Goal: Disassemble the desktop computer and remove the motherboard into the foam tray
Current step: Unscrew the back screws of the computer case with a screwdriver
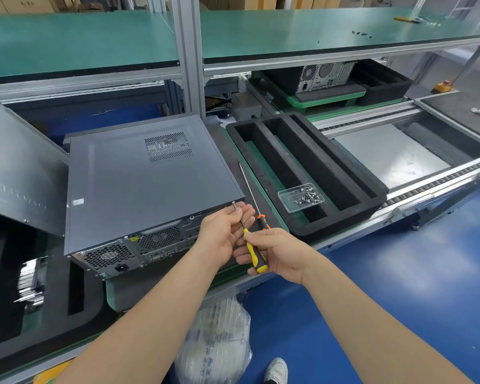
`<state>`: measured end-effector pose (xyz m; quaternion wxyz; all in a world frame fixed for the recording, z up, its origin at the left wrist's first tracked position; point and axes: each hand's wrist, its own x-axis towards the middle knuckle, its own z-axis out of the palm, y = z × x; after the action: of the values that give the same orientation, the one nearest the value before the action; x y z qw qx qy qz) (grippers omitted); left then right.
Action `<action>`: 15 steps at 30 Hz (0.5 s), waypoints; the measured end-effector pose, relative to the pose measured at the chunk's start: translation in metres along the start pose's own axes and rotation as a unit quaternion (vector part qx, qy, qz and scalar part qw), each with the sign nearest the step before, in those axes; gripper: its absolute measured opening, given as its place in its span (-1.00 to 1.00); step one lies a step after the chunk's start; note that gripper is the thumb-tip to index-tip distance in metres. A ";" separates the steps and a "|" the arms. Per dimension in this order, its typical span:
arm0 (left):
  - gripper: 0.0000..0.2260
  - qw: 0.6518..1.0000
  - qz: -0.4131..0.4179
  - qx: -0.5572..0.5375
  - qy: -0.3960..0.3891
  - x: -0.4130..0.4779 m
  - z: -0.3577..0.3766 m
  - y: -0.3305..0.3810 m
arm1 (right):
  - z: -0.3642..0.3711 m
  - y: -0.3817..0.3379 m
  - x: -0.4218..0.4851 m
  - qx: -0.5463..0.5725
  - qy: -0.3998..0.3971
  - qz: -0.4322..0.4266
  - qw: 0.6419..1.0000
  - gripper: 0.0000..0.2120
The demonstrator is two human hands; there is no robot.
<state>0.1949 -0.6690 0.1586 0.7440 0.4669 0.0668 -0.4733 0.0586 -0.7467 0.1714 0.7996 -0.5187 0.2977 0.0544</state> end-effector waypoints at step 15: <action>-0.84 0.998 0.017 0.064 0.014 0.001 -0.001 -0.001 | 0.019 -0.003 0.015 -0.318 0.213 -0.057 0.922 -0.58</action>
<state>0.1952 -0.6686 0.1570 0.7192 0.5212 0.0387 -0.4578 0.0802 -0.7356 0.1713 0.5122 -0.7609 0.3981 -0.0115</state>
